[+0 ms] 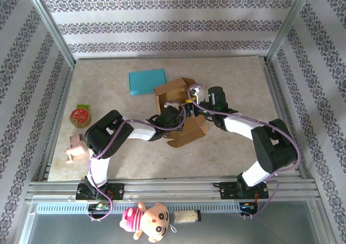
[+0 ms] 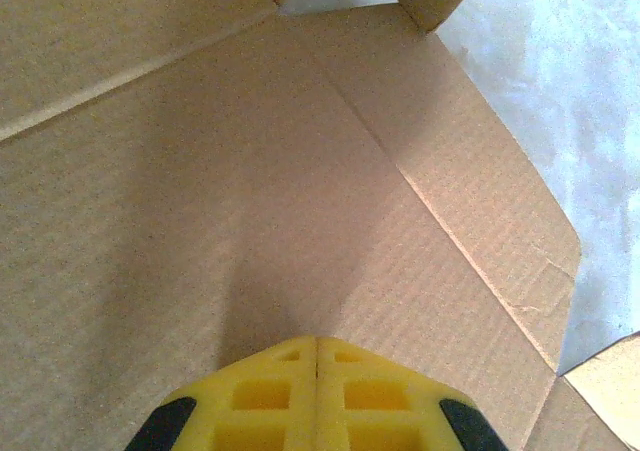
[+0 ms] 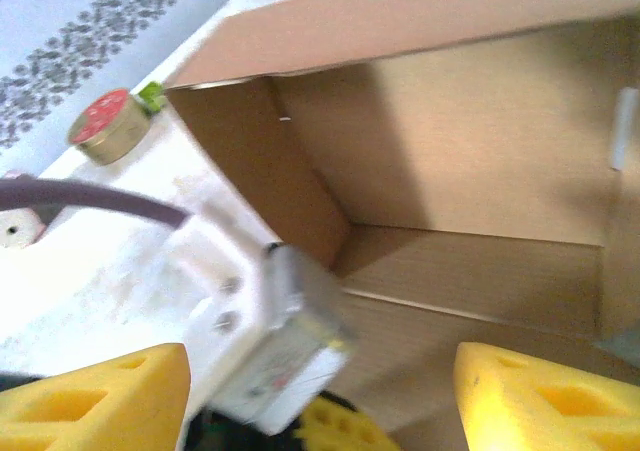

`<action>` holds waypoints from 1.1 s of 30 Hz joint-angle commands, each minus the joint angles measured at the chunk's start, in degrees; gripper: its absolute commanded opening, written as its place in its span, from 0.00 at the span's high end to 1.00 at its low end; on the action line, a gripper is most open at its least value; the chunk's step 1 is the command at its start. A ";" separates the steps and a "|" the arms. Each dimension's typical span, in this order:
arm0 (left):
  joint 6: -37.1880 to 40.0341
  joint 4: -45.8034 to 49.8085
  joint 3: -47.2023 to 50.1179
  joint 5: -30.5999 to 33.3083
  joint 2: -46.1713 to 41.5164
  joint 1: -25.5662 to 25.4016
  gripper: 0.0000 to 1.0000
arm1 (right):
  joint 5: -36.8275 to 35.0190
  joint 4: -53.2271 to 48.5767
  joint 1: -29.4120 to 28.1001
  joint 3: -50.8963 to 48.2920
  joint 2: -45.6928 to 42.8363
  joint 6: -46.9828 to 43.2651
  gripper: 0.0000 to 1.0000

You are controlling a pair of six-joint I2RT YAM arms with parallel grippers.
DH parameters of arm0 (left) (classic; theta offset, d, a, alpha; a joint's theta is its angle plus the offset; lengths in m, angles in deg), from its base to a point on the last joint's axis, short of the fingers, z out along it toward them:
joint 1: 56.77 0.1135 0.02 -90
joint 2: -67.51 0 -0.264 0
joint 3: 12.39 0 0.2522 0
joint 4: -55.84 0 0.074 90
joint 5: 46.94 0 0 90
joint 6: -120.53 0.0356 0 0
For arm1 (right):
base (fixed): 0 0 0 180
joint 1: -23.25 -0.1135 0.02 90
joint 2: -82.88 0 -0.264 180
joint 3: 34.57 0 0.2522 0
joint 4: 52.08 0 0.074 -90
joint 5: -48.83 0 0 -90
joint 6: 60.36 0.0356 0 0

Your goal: Fold the paper box

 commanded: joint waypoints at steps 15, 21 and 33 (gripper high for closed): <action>1.66 1.87 -1.73 -1.78 0.94 0.40 1.00 | -2.91 -2.02 11.63 1.32 -11.23 -8.71 0.31; 2.13 1.94 -2.13 -2.21 0.77 0.40 1.00 | 2.36 -4.79 20.68 10.92 -0.13 -16.90 0.31; 2.32 2.30 -2.89 -3.80 1.21 0.40 1.00 | 5.17 -20.68 20.86 26.27 17.07 -48.10 0.36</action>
